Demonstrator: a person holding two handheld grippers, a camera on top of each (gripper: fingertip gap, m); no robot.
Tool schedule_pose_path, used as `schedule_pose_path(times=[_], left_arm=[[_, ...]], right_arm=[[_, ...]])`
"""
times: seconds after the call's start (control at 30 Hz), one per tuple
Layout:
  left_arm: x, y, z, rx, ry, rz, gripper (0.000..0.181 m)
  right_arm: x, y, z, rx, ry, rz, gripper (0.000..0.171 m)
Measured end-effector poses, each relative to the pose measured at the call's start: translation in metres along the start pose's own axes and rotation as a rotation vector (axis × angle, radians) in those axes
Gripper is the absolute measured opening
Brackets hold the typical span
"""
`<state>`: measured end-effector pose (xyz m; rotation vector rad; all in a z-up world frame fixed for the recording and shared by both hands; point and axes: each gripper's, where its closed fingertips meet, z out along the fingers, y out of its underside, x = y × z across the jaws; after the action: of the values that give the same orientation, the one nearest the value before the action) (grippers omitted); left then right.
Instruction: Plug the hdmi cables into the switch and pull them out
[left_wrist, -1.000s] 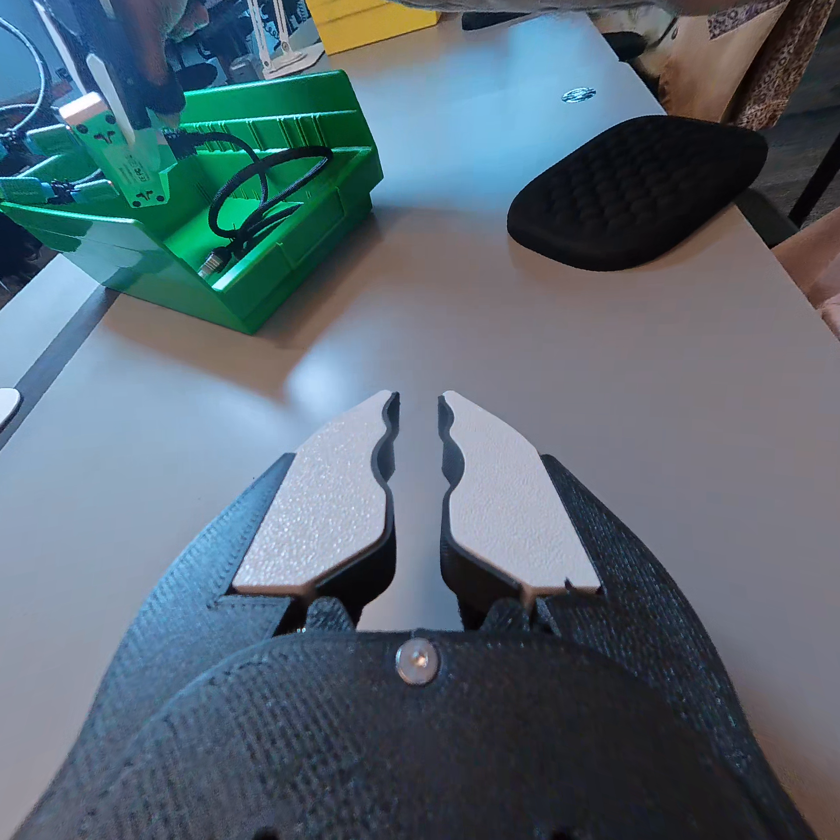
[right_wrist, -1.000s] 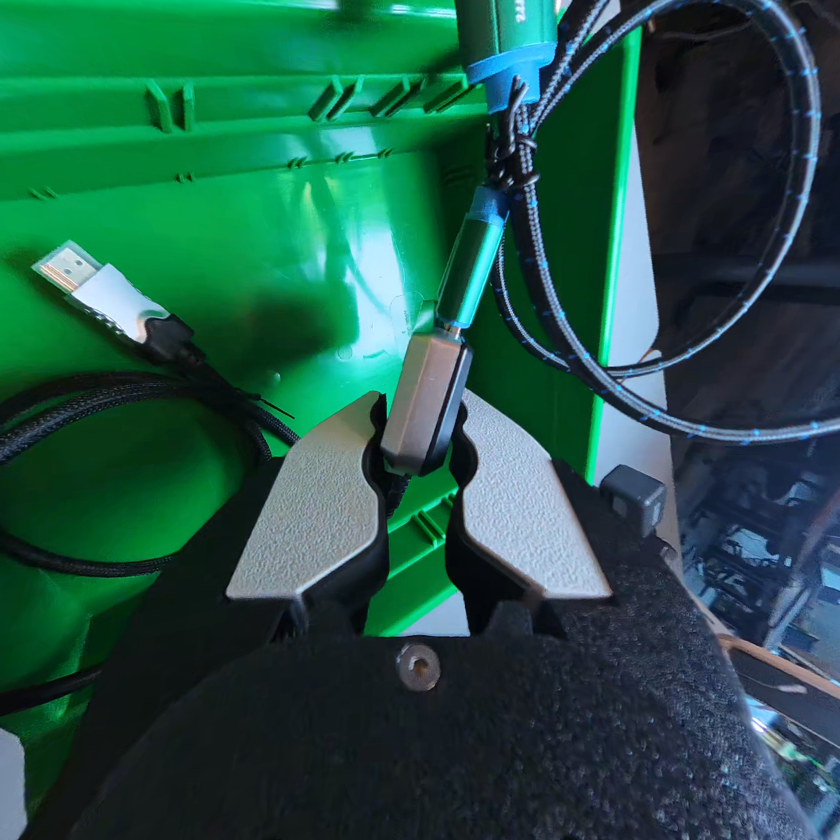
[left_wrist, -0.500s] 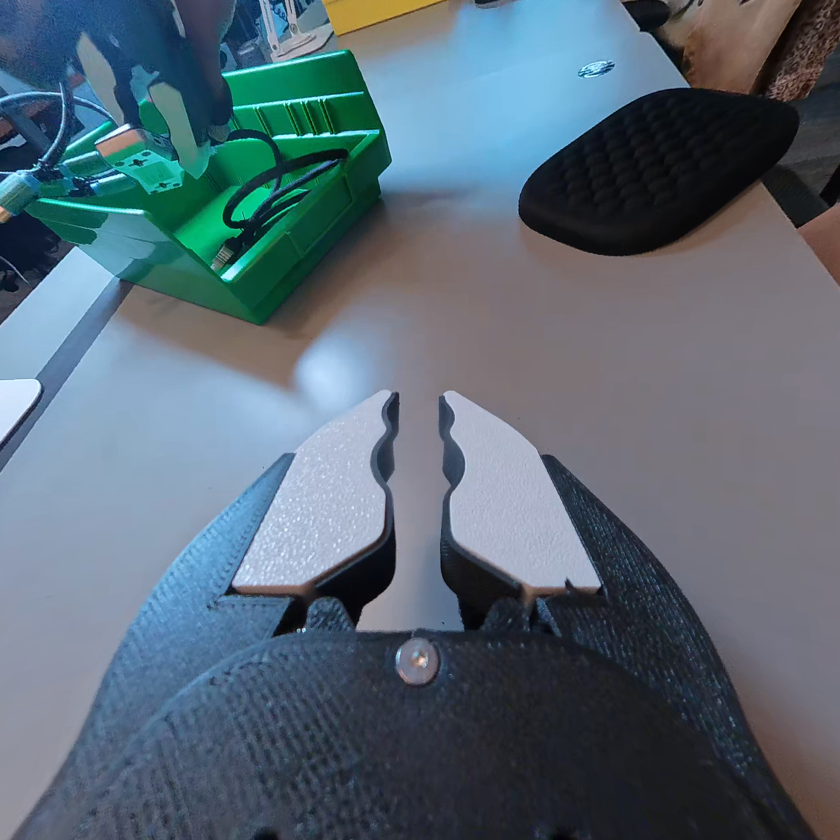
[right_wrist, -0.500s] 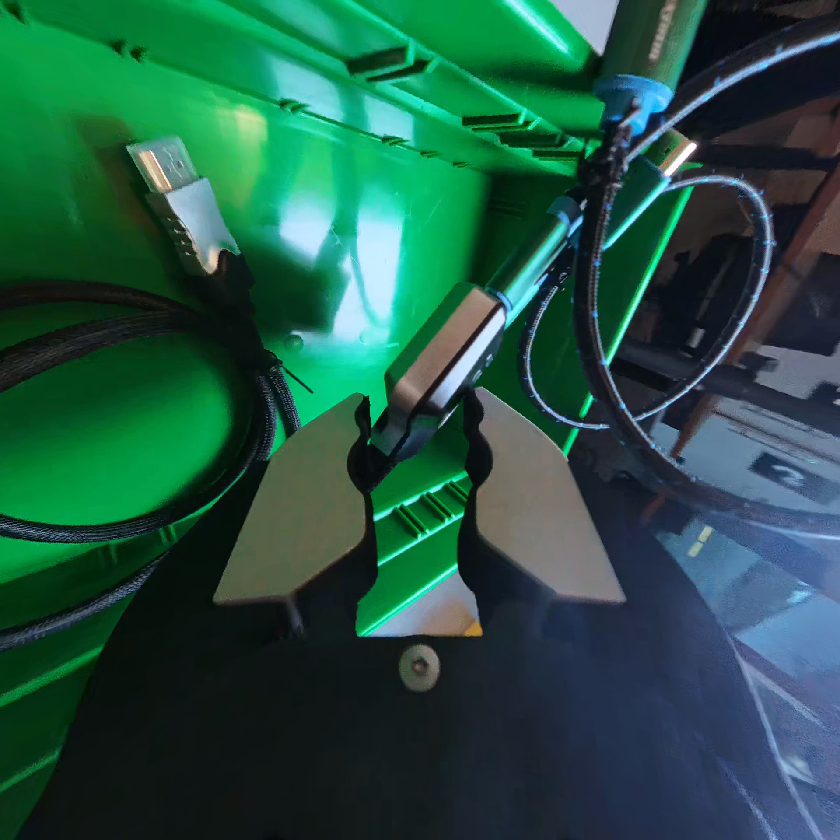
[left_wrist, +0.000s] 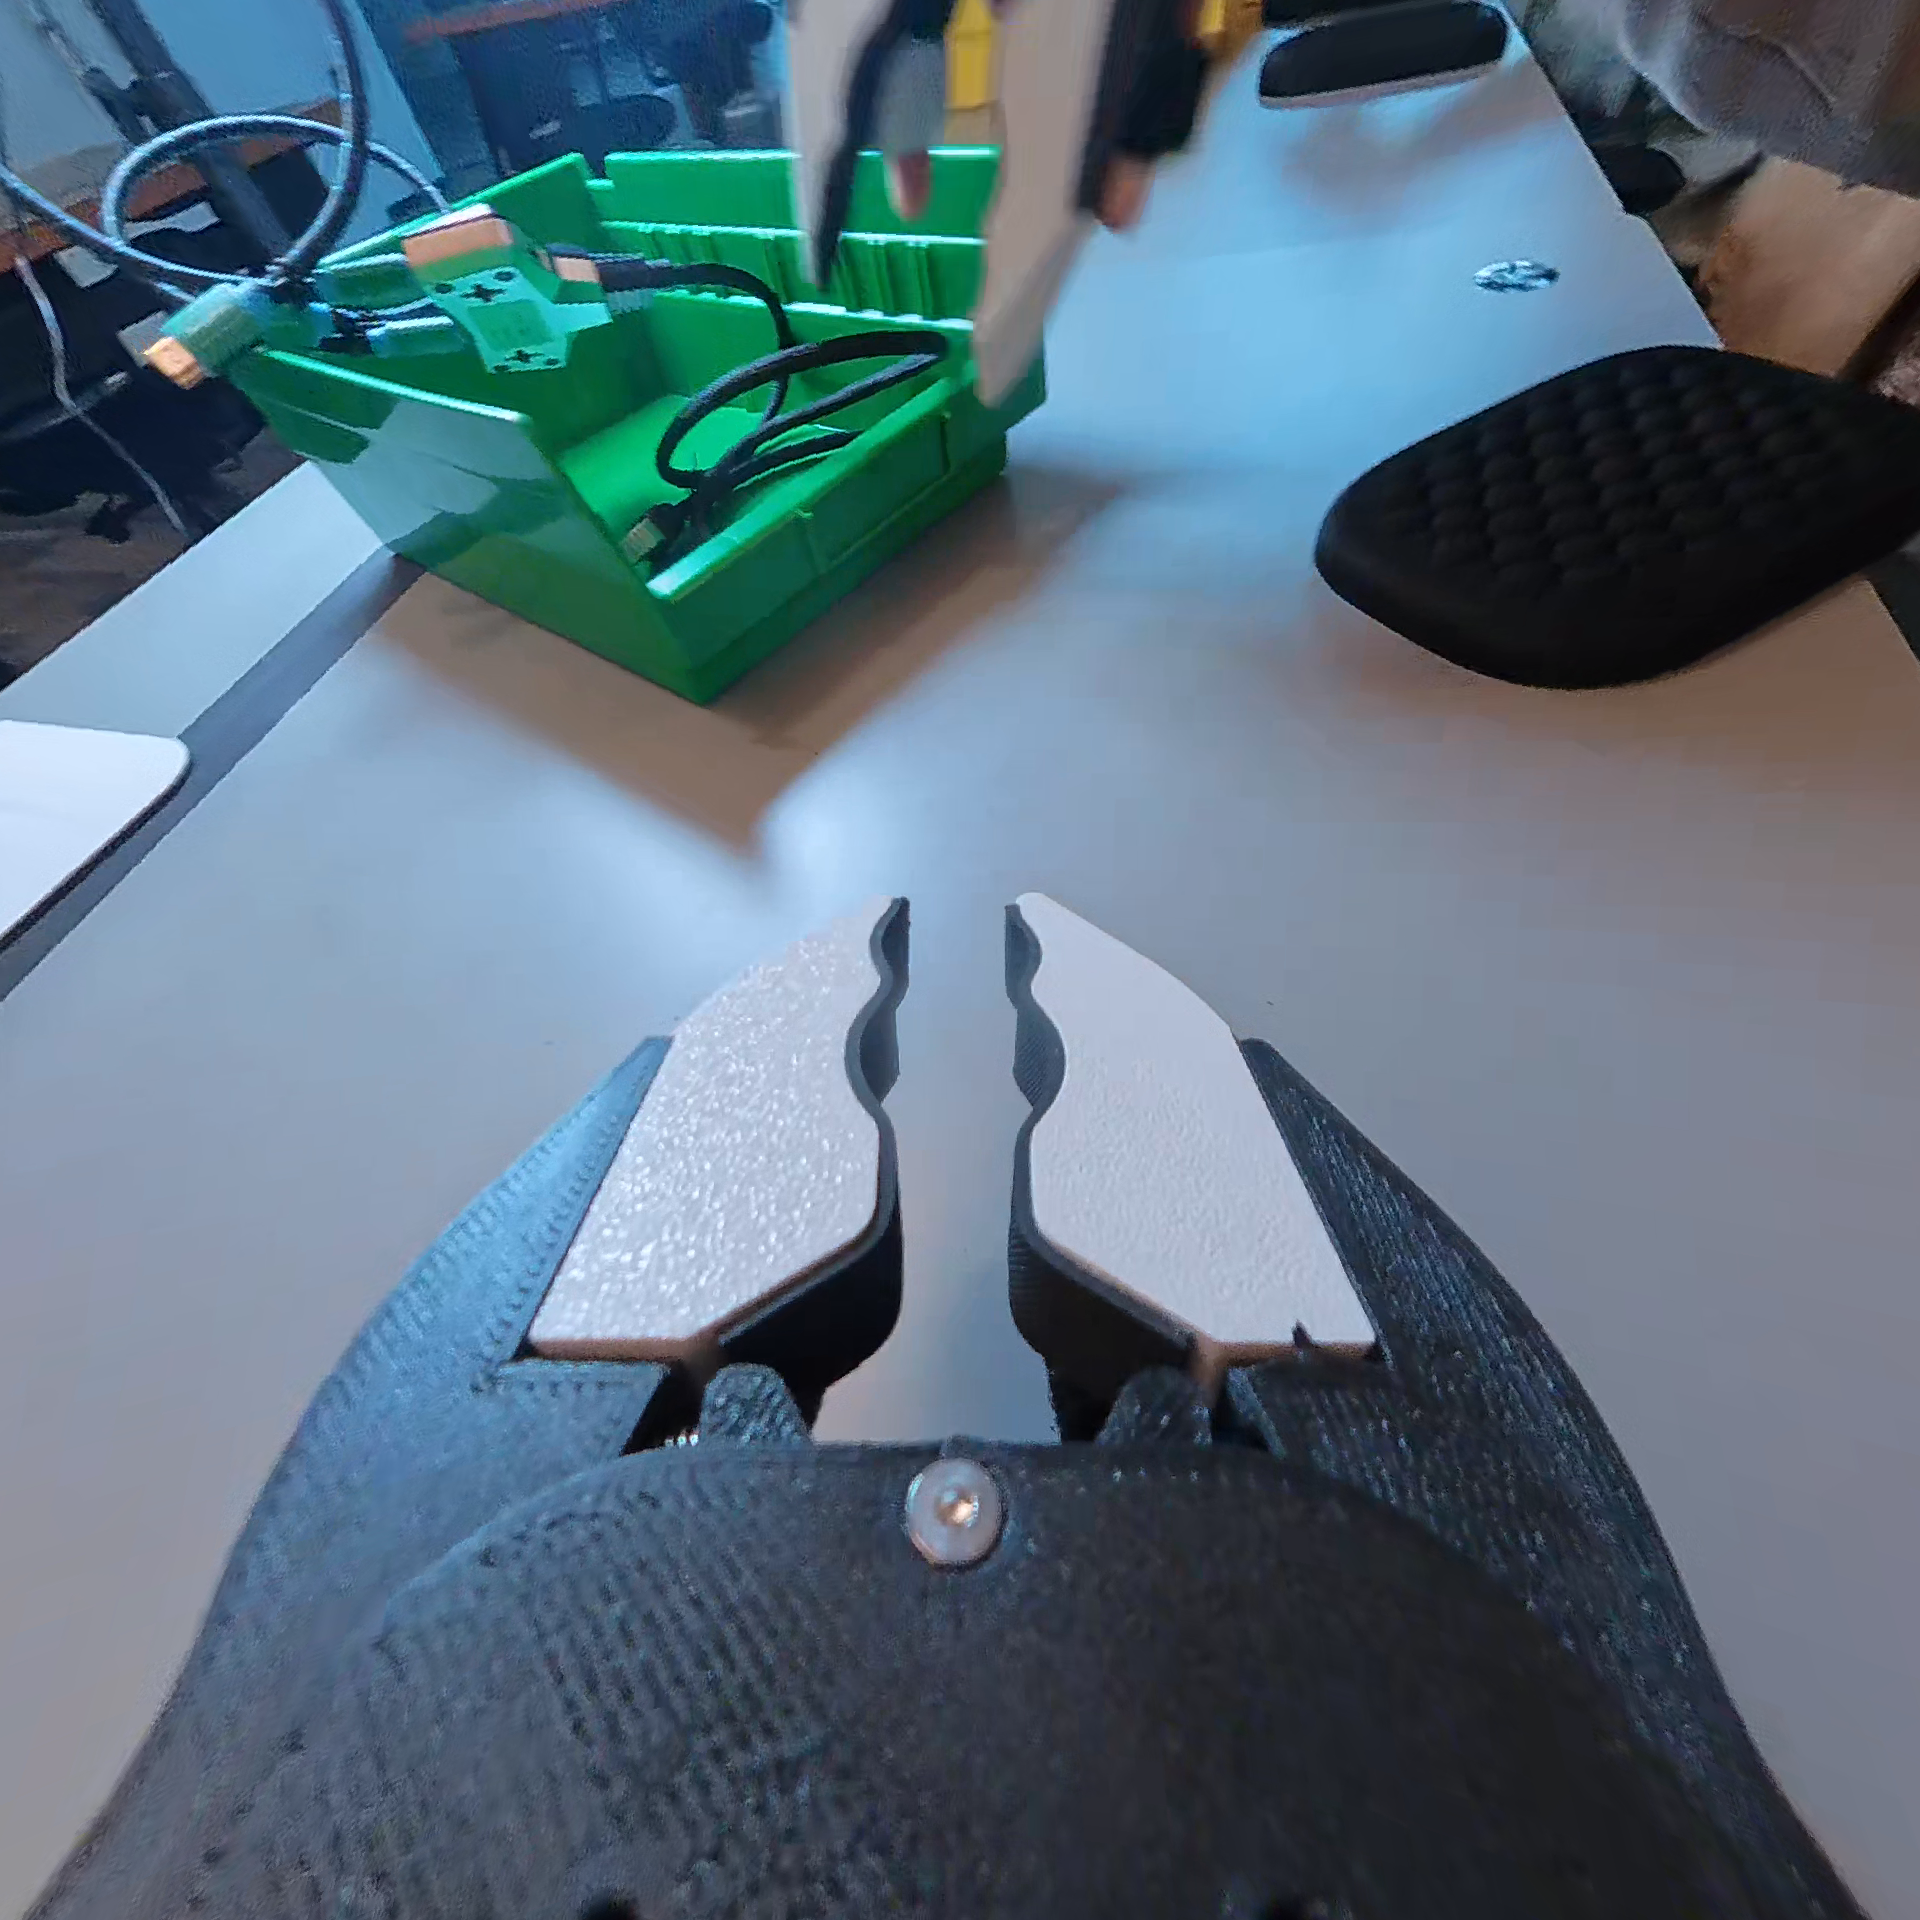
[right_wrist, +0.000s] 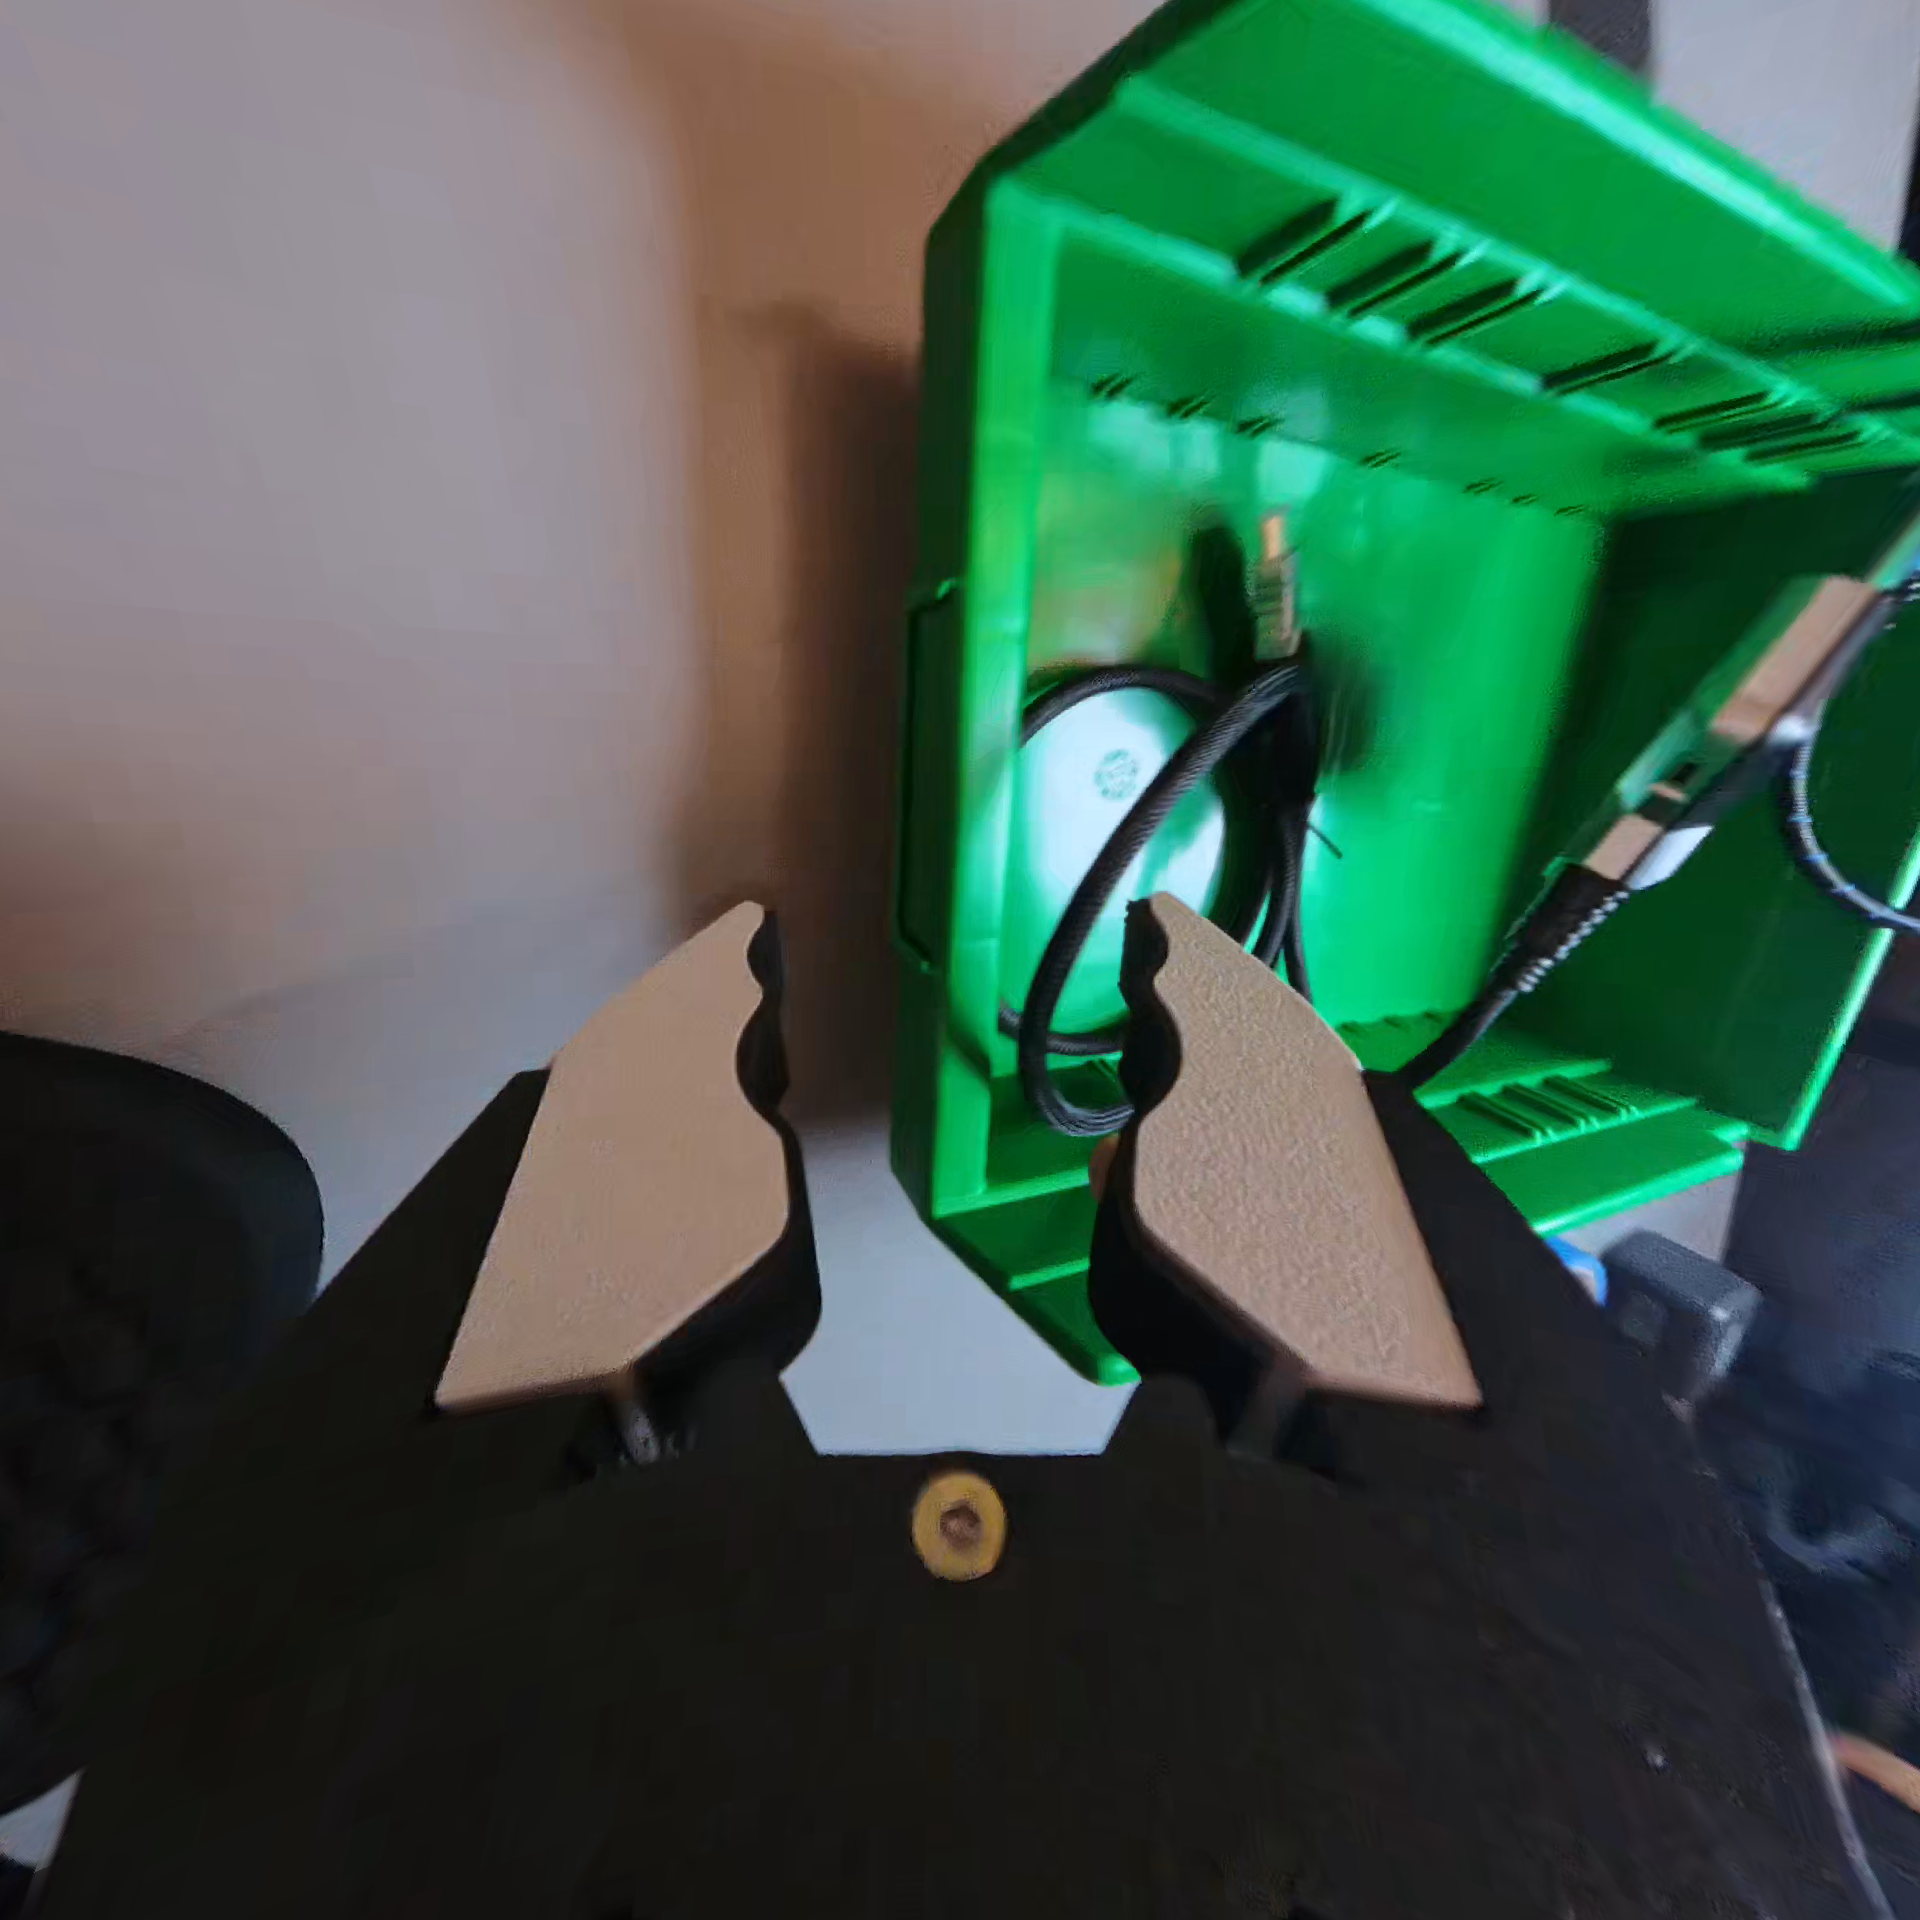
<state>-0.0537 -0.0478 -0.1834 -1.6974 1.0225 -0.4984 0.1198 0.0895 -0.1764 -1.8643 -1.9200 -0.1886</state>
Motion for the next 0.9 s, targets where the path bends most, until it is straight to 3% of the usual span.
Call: schedule_pose_path(times=[0.1,0.17,0.23,0.4,0.5,0.67,0.8,0.9], left_arm=[[-0.006,-0.002,-0.002,0.018,-0.02,-0.029,0.016],[-0.009,-0.001,-0.003,0.016,-0.033,-0.029,0.015],[-0.01,0.001,-0.005,0.006,-0.048,-0.013,0.014],[-0.027,-0.009,-0.02,0.026,-0.144,-0.015,0.019],[-0.048,-0.024,-0.051,0.068,-0.267,-0.02,0.021],[-0.117,-0.032,-0.155,0.042,-0.635,0.044,0.019],[-0.184,-0.022,-0.235,-0.036,-0.802,-0.047,0.02],[-0.245,-0.006,-0.275,-0.234,-0.877,-0.051,0.024]], right_arm=[[-0.004,0.017,0.024,-0.141,0.092,-0.08,0.058],[0.008,0.021,0.036,-0.182,0.157,-0.115,0.044],[0.011,0.019,0.043,-0.181,0.116,-0.104,0.04],[0.042,0.033,0.052,-0.274,0.212,-0.089,0.042],[0.058,0.044,0.049,-0.269,0.302,-0.008,0.055],[0.042,0.032,0.017,0.028,0.381,0.165,0.053],[-0.001,-0.011,-0.021,0.424,0.227,0.337,0.052],[-0.034,-0.04,-0.033,0.599,0.052,0.389,0.05]])
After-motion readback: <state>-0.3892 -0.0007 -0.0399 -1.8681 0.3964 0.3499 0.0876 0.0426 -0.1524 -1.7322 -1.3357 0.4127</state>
